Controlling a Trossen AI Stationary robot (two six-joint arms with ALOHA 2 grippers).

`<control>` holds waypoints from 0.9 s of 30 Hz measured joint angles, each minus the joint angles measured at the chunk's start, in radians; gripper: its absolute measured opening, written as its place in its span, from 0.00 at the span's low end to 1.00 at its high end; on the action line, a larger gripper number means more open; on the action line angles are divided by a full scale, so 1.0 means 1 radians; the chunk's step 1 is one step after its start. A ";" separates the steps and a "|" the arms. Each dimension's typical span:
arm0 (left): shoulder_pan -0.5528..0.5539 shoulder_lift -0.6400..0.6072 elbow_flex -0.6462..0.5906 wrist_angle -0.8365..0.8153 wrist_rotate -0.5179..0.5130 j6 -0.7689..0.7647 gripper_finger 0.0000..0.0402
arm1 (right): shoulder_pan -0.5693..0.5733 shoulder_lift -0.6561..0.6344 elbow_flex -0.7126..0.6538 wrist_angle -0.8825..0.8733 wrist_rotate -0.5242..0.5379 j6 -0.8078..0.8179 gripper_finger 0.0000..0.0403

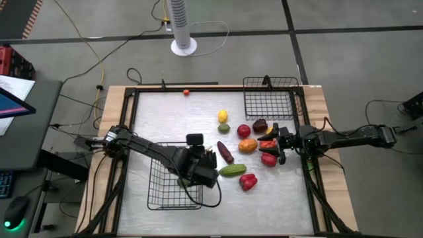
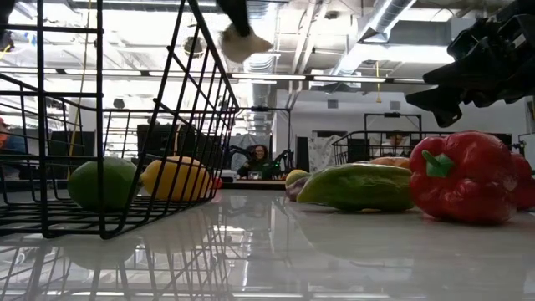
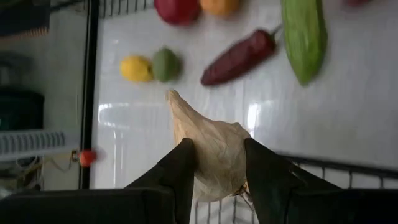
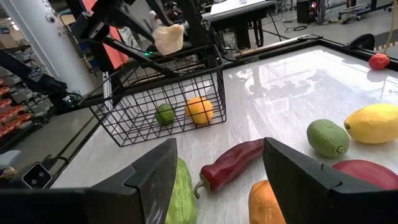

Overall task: Sort produce into baskets
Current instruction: Put the garlic into the top wire basket

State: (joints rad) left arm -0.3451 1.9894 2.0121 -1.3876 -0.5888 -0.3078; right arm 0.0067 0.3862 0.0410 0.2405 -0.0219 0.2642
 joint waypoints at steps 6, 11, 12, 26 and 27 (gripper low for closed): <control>0.113 0.000 0.000 0.149 0.045 0.179 0.27 | 0.000 0.000 0.000 0.000 0.000 0.000 0.66; 0.225 0.000 0.000 0.281 0.094 0.298 0.27 | 0.000 0.000 0.000 0.000 0.000 -0.004 0.66; 0.248 0.000 0.000 0.311 0.097 0.315 0.27 | 0.000 0.000 0.000 0.000 0.000 -0.005 0.66; 0.499 0.041 0.000 0.788 0.274 0.485 0.27 | 0.000 0.000 0.000 0.000 0.000 -0.014 0.66; 0.510 0.056 -0.001 0.816 0.277 0.491 0.27 | 0.000 0.000 0.000 0.000 0.001 -0.014 0.66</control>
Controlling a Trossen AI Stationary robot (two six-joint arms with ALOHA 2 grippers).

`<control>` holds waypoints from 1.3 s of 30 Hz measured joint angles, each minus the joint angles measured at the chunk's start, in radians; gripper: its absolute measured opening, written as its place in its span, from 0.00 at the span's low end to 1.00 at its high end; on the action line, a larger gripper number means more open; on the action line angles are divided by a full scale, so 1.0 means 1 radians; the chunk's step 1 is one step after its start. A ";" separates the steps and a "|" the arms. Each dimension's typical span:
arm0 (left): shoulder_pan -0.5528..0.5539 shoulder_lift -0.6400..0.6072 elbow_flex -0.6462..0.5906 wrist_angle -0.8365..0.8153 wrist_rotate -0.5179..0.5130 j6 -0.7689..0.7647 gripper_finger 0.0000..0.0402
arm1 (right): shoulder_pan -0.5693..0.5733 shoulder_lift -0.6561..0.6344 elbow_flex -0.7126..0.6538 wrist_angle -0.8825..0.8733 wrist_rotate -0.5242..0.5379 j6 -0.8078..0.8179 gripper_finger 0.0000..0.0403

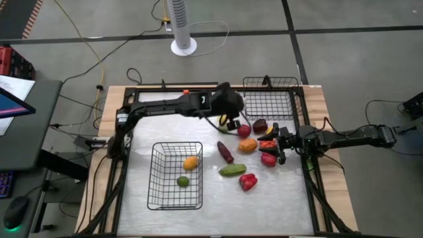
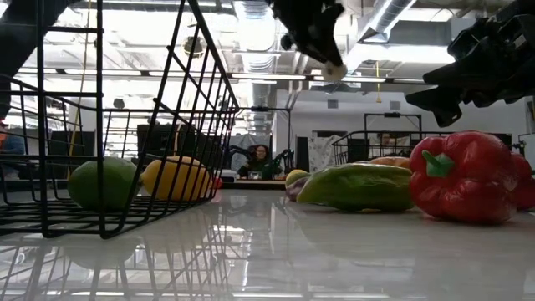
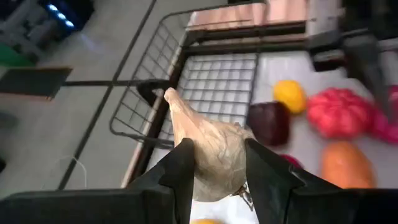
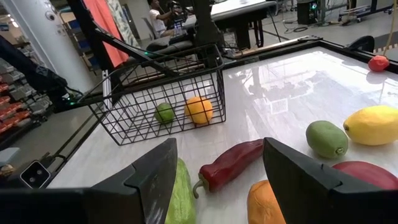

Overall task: Sort produce into baskets
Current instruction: Put the garlic into the top wire basket, then put the small tomato into the bottom wire basket

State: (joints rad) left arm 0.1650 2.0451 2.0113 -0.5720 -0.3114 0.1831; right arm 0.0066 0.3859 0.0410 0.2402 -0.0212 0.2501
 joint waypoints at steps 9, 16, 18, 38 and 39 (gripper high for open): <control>0.073 0.143 0.001 0.292 0.076 0.013 0.30 | -0.001 0.000 0.000 0.000 0.002 -0.019 0.66; 0.091 0.258 0.001 0.419 0.066 0.084 0.30 | -0.004 0.000 0.000 0.001 0.005 -0.057 0.66; 0.093 0.282 0.001 0.437 0.064 0.085 0.31 | -0.007 0.000 0.000 0.001 0.021 -0.070 0.66; 0.054 0.096 0.003 0.148 -0.066 0.362 0.65 | -0.133 0.002 0.000 -0.048 0.024 -0.067 0.66; 0.056 0.073 0.000 0.102 -0.036 0.346 0.65 | -0.133 0.002 0.000 -0.057 0.024 -0.064 0.66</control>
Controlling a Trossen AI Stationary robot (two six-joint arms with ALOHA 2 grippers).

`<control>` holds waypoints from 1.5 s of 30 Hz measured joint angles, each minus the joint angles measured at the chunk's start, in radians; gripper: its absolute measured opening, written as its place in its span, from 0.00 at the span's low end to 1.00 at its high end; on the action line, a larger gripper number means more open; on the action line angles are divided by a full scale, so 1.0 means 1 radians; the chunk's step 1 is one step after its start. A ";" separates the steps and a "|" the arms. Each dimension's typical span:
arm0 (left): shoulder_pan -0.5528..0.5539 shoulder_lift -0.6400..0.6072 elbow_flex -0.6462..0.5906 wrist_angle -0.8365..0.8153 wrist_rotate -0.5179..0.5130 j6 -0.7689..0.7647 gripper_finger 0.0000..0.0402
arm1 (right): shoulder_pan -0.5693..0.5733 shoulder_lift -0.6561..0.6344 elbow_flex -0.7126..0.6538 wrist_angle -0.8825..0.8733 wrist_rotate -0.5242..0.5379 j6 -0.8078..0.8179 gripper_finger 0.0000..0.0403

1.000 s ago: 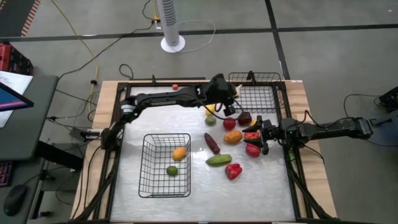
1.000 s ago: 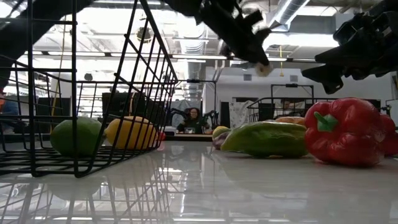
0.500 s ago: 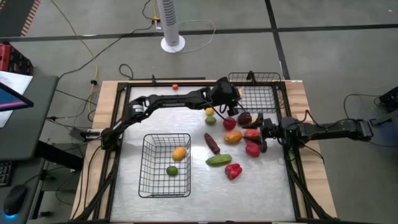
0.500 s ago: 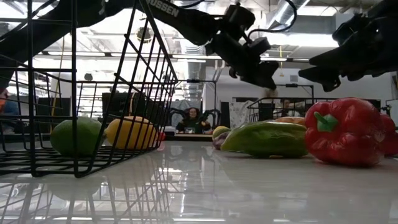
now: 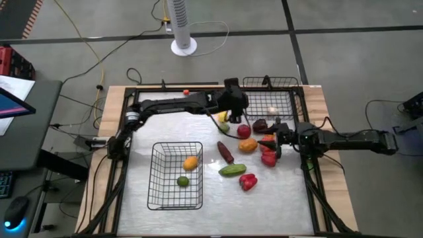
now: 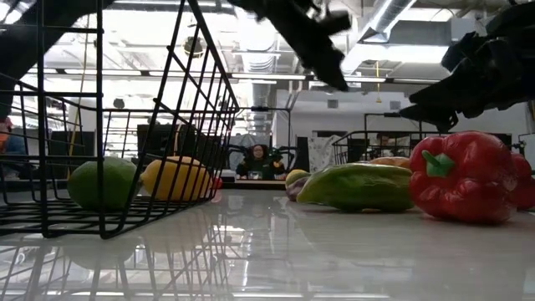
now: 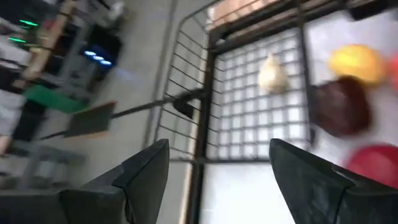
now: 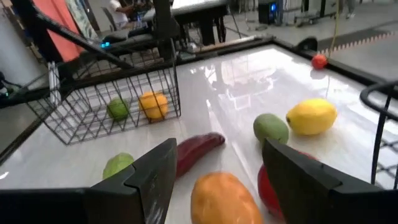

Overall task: Sort produce into baskets
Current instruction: Put the small tomato into the bottom wire basket

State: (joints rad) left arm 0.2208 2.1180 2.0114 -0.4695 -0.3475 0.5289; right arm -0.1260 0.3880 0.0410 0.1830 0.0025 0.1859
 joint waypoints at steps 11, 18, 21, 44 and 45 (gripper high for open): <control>0.098 -0.079 -0.012 -0.329 0.273 -0.172 0.59 | 0.014 0.000 0.000 -0.048 -0.002 0.120 0.66; 0.100 -0.172 -0.306 -0.198 0.199 -0.175 0.56 | 0.116 0.000 -0.032 -0.038 0.068 0.204 0.66; 0.105 -0.274 -0.484 -0.040 0.141 -0.188 0.55 | 0.166 0.000 -0.032 -0.036 0.141 0.207 0.66; 0.367 -0.430 -0.794 -0.065 0.076 -0.951 0.55 | 0.125 -0.001 0.014 0.099 0.149 -0.035 0.66; 0.370 -0.423 -0.794 -0.060 0.075 -0.953 0.55 | 0.115 -0.001 0.014 0.102 0.134 -0.044 0.66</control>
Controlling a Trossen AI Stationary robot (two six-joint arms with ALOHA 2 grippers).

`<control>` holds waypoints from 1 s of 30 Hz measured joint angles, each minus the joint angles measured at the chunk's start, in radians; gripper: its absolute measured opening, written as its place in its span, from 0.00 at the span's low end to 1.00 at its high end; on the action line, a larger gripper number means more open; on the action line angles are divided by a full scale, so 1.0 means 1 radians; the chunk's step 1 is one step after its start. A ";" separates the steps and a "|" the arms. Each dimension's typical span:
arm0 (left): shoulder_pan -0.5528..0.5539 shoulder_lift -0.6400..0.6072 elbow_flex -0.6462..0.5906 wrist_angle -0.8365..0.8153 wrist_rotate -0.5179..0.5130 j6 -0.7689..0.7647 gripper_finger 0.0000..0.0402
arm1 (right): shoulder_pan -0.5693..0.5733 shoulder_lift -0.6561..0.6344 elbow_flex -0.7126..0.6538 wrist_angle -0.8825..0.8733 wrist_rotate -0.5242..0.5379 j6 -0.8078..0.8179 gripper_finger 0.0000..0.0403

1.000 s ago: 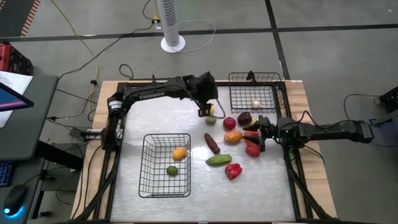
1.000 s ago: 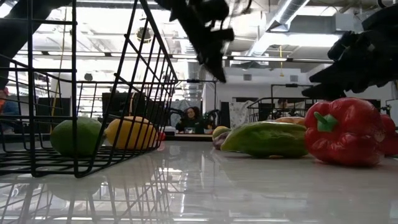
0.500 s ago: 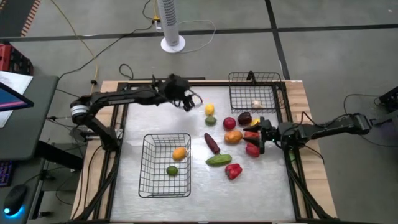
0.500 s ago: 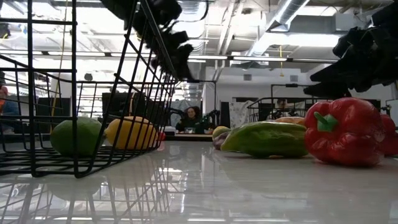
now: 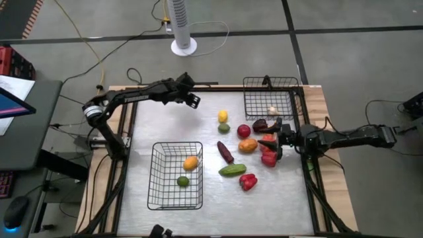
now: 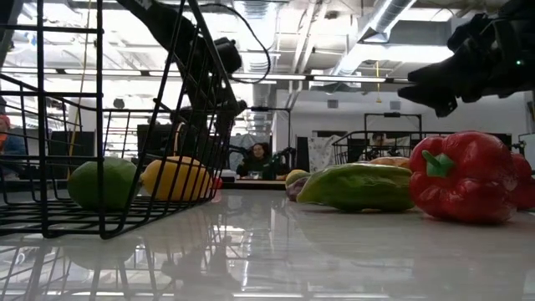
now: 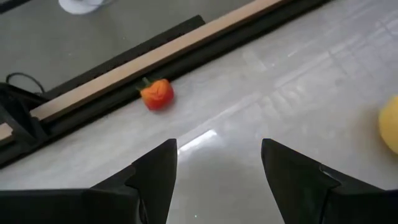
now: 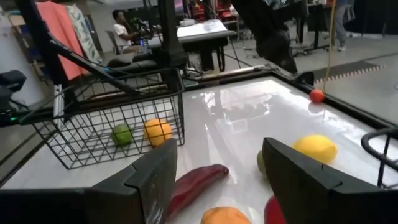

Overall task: Sort produce into baskets
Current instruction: Put the small tomato into the bottom wire basket

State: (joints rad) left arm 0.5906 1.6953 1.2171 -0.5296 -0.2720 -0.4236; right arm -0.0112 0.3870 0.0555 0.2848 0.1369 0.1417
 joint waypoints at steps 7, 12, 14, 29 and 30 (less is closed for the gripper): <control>0.004 0.018 0.000 0.083 -0.054 0.011 0.55 | -0.085 0.000 0.001 0.003 -0.077 -0.045 0.66; 0.009 0.062 0.002 0.134 -0.049 0.022 0.55 | -0.135 0.000 0.002 0.001 -0.161 -0.033 0.66; 0.008 0.091 0.000 0.139 -0.051 0.020 0.55 | -0.142 0.000 0.002 0.000 -0.172 -0.022 0.66; 0.030 0.128 -0.013 0.099 0.014 -0.036 0.55 | -0.138 0.000 0.003 -0.009 -0.176 -0.018 0.66; 0.026 0.134 -0.013 0.095 -0.014 -0.036 0.55 | -0.138 0.000 0.003 -0.012 -0.175 -0.018 0.66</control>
State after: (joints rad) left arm 0.6162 1.8296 1.2041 -0.4342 -0.2860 -0.4593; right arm -0.1493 0.3870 0.0589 0.2724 -0.0383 0.1234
